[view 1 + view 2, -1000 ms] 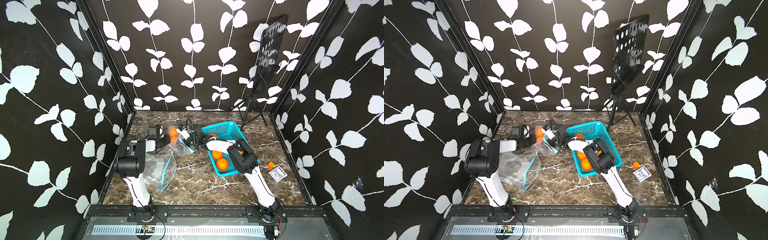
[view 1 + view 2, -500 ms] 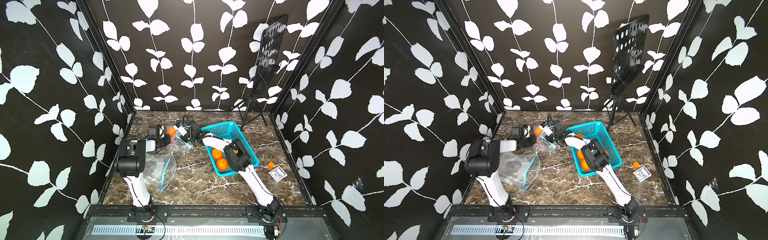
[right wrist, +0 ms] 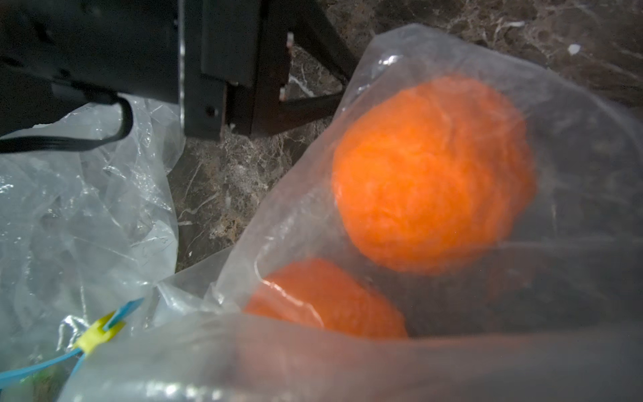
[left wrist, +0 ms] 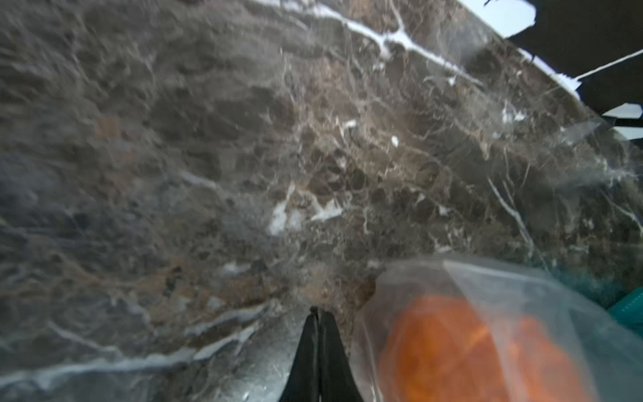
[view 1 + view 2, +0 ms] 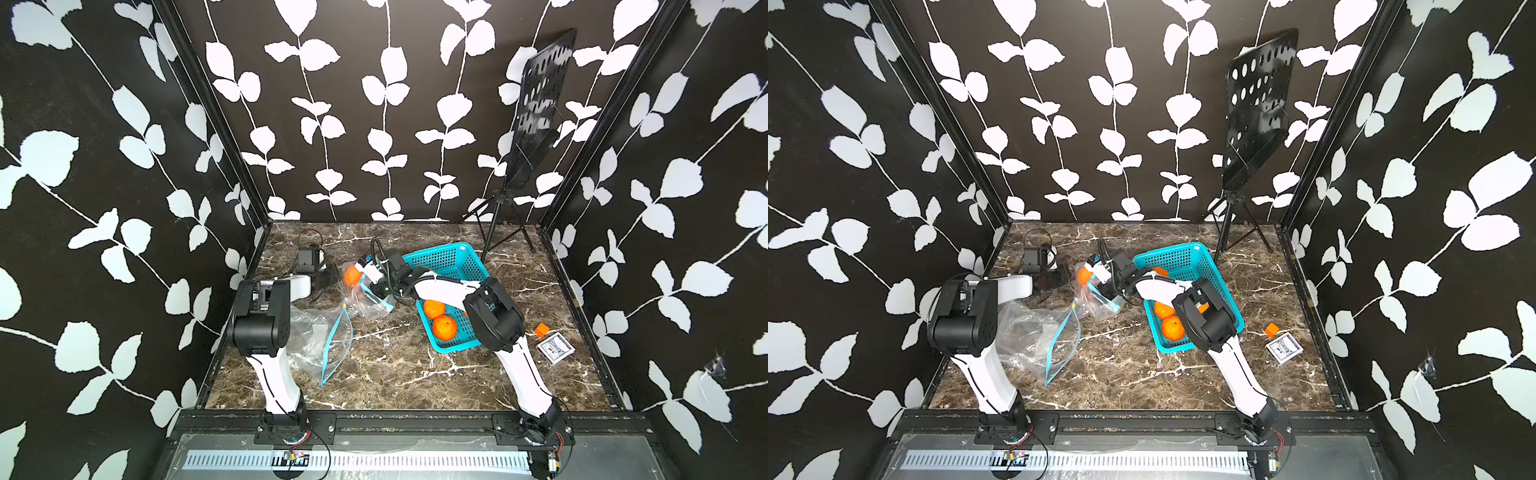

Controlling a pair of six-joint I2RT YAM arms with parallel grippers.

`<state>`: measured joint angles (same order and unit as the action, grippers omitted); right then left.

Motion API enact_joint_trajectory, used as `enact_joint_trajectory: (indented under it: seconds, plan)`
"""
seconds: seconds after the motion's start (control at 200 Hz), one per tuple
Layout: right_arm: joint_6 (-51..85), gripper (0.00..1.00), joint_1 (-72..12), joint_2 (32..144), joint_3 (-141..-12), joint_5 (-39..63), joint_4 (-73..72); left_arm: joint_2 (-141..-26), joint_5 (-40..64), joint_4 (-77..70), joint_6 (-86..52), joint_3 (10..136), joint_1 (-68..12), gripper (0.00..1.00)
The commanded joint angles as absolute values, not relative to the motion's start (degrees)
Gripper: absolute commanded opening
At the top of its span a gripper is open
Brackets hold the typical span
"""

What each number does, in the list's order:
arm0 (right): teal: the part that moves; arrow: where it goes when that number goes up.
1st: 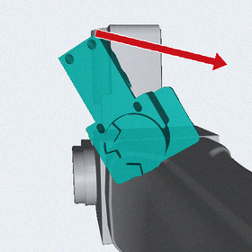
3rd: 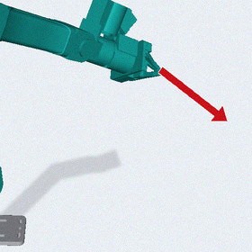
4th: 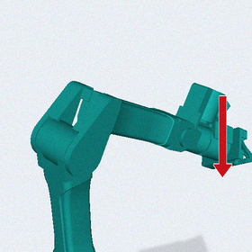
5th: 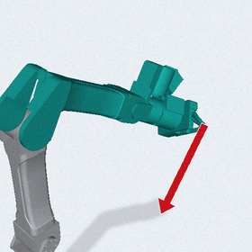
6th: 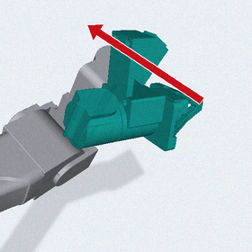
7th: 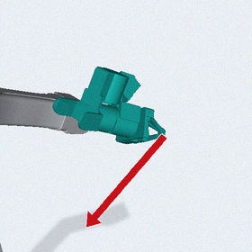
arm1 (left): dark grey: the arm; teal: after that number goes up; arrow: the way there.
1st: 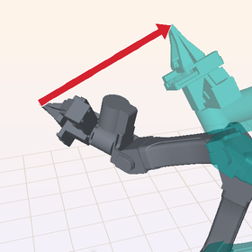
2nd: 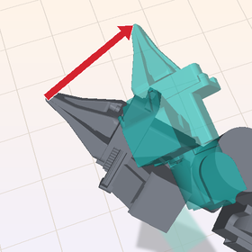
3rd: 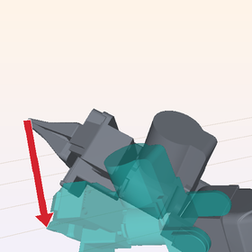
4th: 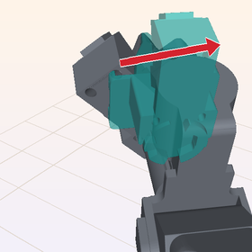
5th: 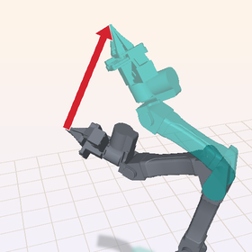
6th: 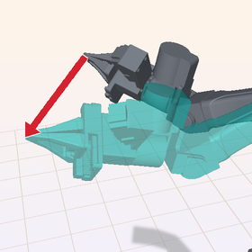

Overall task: Open the zip-top bag and take out the orange
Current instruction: Pick up the orange from the zipper food storage bag.

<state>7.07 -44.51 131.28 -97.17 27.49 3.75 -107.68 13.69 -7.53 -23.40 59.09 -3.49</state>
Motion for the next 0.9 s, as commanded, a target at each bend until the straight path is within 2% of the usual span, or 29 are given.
enact_joint_trajectory:
  seconds: [0.0, 0.04, 0.095, 0.14, 0.24, 0.375, 0.515, 0.56, 0.585, 0.645, 0.685, 0.896]
  plan:
    - [7.5, 0.56, -44.3, 131.3, -98.0, 24.2, 2.2, -104.9, 15.6, -10.5, -24.4, 58.3, -3.6, 0.00]
    - [9.1, 0.57, -44.0, 132.2, -98.5, 23.6, 1.2, -103.2, 17.1, -11.9, -24.9, 57.2, -3.9, 0.00]
    - [12.1, 0.58, -43.6, 132.9, -98.2, 23.6, -1.6, -101.2, 20.8, -13.5, -25.7, 55.9, -4.4, 0.18]
    - [13.8, 0.59, -43.3, 133.4, -98.0, 23.7, -3.4, -99.8, 25.2, -16.1, -26.9, 54.5, -4.6, 0.27]
    - [14.6, 0.68, -43.3, 134.3, -99.0, 24.5, -3.5, -97.7, 30.8, -21.9, -29.5, 50.8, -5.8, 0.37]
    - [14.4, 0.76, -43.3, 134.0, -98.5, 25.4, -4.4, -94.1, 29.4, -22.6, -28.0, 47.1, -8.6, 0.41]
    - [14.5, 0.79, -43.3, 133.7, -98.8, 26.8, -4.9, -94.2, 29.5, -22.7, -27.0, 46.1, -11.2, 0.43]
    - [14.5, 0.79, -43.3, 134.0, -99.3, 26.8, -4.8, -95.3, 30.4, -22.3, -26.7, 46.4, -12.0, 0.42]
    - [14.5, 0.79, -43.3, 134.1, -99.7, 26.9, -4.5, -95.9, 30.6, -21.7, -26.4, 46.6, -12.3, 0.37]
    - [14.3, 0.81, -43.3, 134.4, -100.6, 27.0, -3.3, -96.9, 29.8, -19.5, -25.9, 46.9, -12.4, 0.19]
    - [14.2, 0.82, -43.2, 134.4, -100.8, 27.3, -3.2, -97.0, 27.8, -17.8, -25.2, 46.8, -12.3, 0.00]
    - [15.6, 0.84, -42.4, 132.0, -96.8, 28.4, -7.2, -96.8, 17.5, -7.3, -20.7, 48.3, -12.3, 0.00]
